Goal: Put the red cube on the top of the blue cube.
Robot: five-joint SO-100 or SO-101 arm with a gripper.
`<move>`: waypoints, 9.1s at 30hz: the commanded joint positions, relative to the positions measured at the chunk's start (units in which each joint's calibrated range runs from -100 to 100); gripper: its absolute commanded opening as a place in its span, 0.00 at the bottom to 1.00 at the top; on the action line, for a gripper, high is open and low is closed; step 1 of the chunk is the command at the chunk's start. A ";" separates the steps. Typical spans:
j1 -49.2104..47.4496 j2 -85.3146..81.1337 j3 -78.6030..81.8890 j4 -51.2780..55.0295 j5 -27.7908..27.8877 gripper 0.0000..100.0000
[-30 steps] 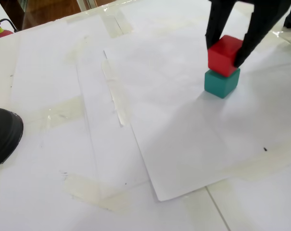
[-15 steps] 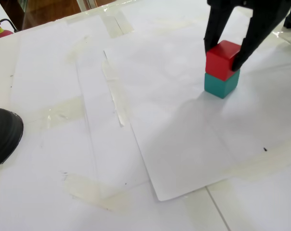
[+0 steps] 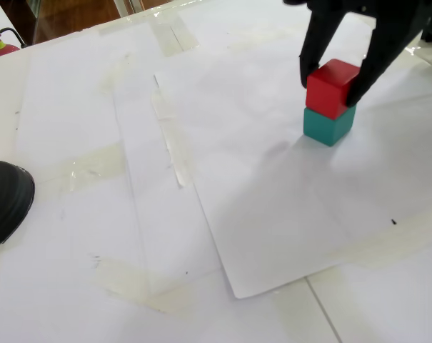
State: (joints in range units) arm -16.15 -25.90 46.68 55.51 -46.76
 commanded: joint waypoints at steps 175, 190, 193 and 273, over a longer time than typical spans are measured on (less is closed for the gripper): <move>-4.36 12.17 -18.67 9.10 2.74 0.23; -8.30 18.43 -15.86 2.58 1.47 0.33; -8.37 18.69 -15.49 1.85 1.61 0.33; 30.92 3.67 -27.48 25.49 25.45 0.10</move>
State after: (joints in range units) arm 8.77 -18.96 25.53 80.32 -24.59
